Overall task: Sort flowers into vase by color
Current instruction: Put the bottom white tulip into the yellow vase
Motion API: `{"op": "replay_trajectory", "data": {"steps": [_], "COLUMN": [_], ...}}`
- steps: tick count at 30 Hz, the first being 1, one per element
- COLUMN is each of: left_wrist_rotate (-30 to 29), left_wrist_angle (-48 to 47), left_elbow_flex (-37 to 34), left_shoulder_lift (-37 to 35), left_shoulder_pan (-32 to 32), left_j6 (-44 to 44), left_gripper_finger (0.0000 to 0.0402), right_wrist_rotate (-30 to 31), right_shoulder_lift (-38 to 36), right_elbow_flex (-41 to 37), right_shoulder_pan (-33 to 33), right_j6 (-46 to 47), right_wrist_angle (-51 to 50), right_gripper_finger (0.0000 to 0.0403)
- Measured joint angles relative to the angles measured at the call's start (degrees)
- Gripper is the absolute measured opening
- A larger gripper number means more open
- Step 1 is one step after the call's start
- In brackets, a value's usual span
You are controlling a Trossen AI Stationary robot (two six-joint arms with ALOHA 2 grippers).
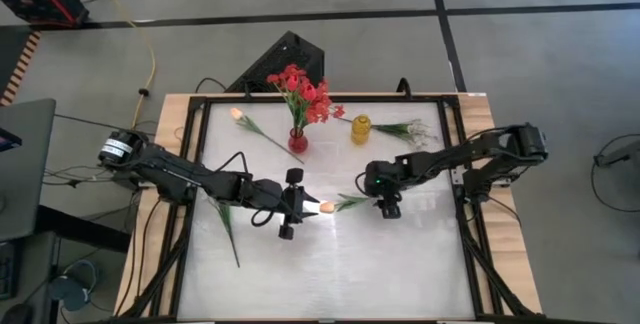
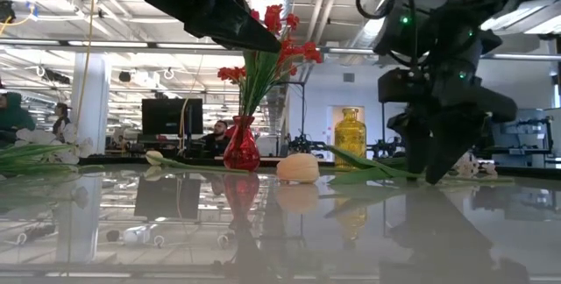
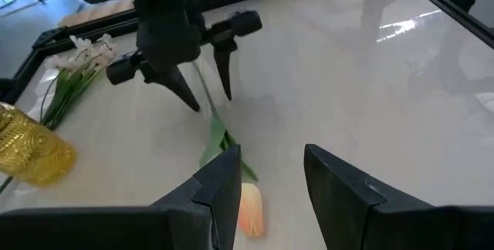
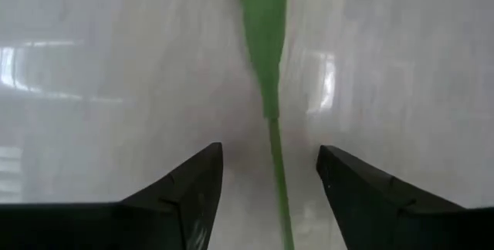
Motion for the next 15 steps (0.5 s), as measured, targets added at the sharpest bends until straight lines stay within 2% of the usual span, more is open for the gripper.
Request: {"op": "replay_trajectory", "data": {"steps": [3, 5, 8, 12, 13, 15], "left_wrist_rotate": [-0.01, -0.03, -0.05, -0.12, -0.12, -0.12], "left_wrist_angle": [-0.07, -0.20, -0.22, -0.26, -0.33, -0.44], "left_elbow_flex": [0.00, 0.00, 0.00, 0.00, 0.00, 0.00], "left_shoulder_lift": [0.00, 0.00, 0.00, 0.00, 0.00, 0.00], "left_shoulder_pan": [-0.02, -0.01, 0.00, -0.02, 0.00, 0.00], "left_j6": [-0.28, -0.43, -0.27, 0.14, 0.14, 0.14], "left_gripper_finger": [0.0132, 0.0132, 0.0132, 0.0132, 0.0132, 0.0132], "right_wrist_rotate": [0.28, 0.95, 1.28, 0.78, 0.51, 0.11], "right_shoulder_lift": [1.84, 2.68, 2.91, 1.56, 0.91, -0.85], "right_elbow_flex": [0.13, 0.25, 0.27, 0.12, 0.10, -0.08], "right_shoulder_pan": [0.59, 1.30, 2.69, 4.40, 4.68, 5.33], "right_j6": [1.04, 1.57, 1.98, 3.15, 3.15, 3.38], "right_wrist_angle": [1.47, 1.45, 0.99, 0.14, -0.01, -0.19], "right_gripper_finger": [0.0240, 0.0217, 0.0156, 0.0041, 0.0026, 0.0022]}}
